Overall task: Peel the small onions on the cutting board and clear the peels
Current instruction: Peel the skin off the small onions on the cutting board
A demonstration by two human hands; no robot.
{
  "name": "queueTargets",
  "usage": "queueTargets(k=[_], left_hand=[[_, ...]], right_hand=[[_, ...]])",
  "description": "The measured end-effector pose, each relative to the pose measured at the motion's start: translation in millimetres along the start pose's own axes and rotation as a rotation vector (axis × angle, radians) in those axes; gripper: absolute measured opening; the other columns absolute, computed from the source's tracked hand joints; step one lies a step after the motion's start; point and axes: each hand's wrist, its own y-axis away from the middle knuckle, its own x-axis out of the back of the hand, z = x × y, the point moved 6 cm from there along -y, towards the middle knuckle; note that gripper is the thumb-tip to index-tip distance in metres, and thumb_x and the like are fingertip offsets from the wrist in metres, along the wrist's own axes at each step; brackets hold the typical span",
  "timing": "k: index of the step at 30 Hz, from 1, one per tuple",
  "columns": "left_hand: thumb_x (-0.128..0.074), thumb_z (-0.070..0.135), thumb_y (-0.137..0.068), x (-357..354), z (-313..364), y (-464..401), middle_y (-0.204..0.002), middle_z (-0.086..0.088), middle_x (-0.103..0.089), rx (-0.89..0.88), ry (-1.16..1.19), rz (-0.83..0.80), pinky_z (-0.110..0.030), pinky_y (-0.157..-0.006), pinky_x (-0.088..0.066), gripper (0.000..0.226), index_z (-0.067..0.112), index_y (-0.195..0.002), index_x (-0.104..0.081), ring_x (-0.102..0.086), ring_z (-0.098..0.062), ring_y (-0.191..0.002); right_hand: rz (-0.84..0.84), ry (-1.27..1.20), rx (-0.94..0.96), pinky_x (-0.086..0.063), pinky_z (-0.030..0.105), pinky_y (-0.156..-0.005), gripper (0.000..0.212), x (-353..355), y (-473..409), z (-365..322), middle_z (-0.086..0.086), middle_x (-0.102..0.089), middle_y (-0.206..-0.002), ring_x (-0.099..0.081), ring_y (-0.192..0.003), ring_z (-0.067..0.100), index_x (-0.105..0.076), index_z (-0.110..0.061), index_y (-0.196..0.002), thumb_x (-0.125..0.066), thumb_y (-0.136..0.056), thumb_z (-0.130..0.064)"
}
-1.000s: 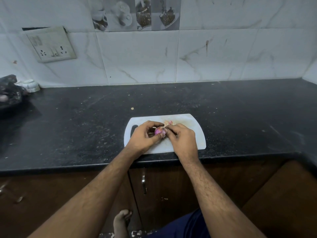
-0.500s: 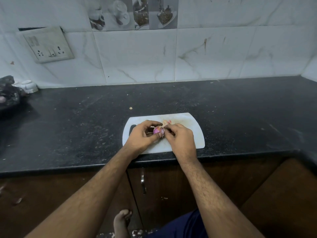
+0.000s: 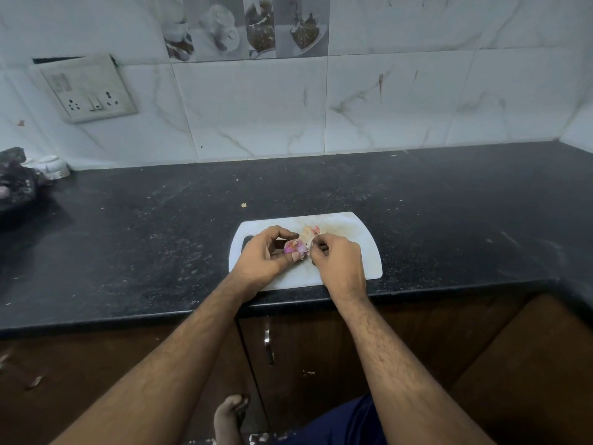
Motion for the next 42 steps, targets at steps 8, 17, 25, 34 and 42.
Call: queueTargets(k=[8, 17, 25, 34, 42], left_hand=[[-0.085, 0.019, -0.084, -0.2, -3.6, -2.7, -0.117, -0.003, -0.075, 0.000, 0.041, -0.004, -0.033, -0.100, -0.056, 0.033, 0.018, -0.112, -0.068, -0.071, -0.019, -0.113], [-0.081, -0.008, -0.080, -1.8, -0.6, -1.5, -0.103, 0.002, -0.074, 0.063, 0.170, -0.080, -0.024, -0.093, -0.057, 0.036, 0.007, -0.108, -0.065, -0.072, -0.014, -0.098], [-0.078, -0.013, -0.081, -2.5, 2.2, -0.6, -0.099, 0.007, -0.073, 0.051, 0.133, -0.042, -0.018, -0.086, -0.056, 0.035, 0.006, -0.106, -0.063, -0.072, -0.005, -0.091], [-0.075, -0.011, -0.085, 0.5, 2.3, 1.5, -0.115, 0.000, -0.068, 0.030, 0.089, -0.033, -0.016, -0.091, -0.053, 0.031, 0.005, -0.109, -0.064, -0.070, -0.001, -0.100], [-0.074, -0.003, -0.089, 4.5, 3.8, -1.0, -0.118, -0.003, -0.071, -0.038, 0.041, 0.001, -0.033, -0.108, -0.049, 0.028, 0.013, -0.111, -0.067, -0.066, -0.020, -0.118]], right_hand=[[-0.105, -0.178, 0.154, -0.050, 0.024, -0.093, 0.025, -4.7, -0.2, -7.0, -0.013, -0.068, -0.117, -0.061, -0.112, 0.004, -0.073, -0.026, -0.118, -0.066, -0.098, -0.038], [-0.090, -0.308, 0.077, -0.047, 0.018, -0.085, 0.009, -2.6, -4.8, -0.1, -0.016, -0.071, -0.098, -0.062, -0.102, -0.003, -0.074, -0.028, -0.091, -0.076, -0.090, -0.019], [-0.073, 0.261, 0.148, -0.042, 0.032, -0.072, 0.021, -7.3, 4.6, -19.1, -0.005, -0.056, -0.120, -0.053, -0.108, 0.014, -0.053, -0.021, -0.123, -0.049, -0.103, -0.017], [0.057, 0.257, -0.009, -0.045, 0.028, -0.077, 0.024, -5.2, -2.3, -9.9, 0.003, -0.058, -0.117, -0.053, -0.099, 0.016, -0.054, -0.012, -0.121, -0.051, -0.098, -0.007], [-0.005, 0.114, 0.108, -0.052, 0.031, -0.088, 0.036, -3.8, 2.0, -11.1, -0.010, -0.059, -0.131, -0.054, -0.119, 0.010, -0.058, -0.027, -0.136, -0.048, -0.103, -0.018]])
